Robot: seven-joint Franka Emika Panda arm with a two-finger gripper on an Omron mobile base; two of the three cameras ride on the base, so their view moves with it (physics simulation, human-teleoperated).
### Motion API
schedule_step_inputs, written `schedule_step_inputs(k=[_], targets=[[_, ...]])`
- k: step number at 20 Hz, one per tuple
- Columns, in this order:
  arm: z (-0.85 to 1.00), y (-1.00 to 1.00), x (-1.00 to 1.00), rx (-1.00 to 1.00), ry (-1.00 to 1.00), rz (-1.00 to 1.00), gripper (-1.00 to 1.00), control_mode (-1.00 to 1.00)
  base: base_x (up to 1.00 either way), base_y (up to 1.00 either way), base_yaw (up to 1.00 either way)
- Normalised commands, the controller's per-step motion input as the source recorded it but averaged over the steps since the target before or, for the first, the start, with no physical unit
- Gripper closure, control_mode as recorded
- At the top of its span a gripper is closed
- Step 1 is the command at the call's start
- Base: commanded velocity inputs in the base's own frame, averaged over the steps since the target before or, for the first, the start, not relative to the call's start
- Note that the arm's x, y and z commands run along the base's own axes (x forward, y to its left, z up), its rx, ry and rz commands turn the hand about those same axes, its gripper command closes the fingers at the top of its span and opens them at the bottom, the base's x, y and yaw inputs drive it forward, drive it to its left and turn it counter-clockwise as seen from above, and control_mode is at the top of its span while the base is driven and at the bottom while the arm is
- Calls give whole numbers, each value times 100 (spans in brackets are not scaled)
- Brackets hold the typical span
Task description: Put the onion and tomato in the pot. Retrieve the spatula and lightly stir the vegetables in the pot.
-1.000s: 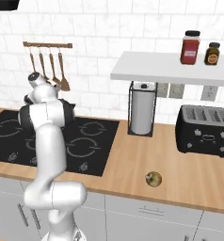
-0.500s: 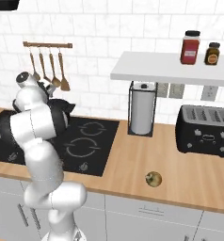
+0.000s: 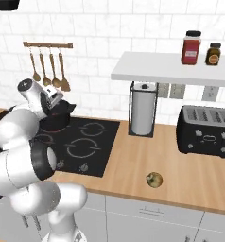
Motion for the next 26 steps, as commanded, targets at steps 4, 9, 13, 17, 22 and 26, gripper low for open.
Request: schedule_step_inputs(k=[4,9,13,17,22,26], targets=[[1,-100,-65,6,0,-15,-100,-100,0,0,0],[0,-100,-35,1,4,-33,-100,-100,0,0,0],[0,-94,-31,3,11,-49,-100,-100,0,0,0],[0,-92,-45,11,14,-50,-100,-100,0,0,0],[2,-98,-61,20,12,-45,-100,-100,0,0,0],[0,-100,-56,17,11,-38,-100,-100,0,0,0]])
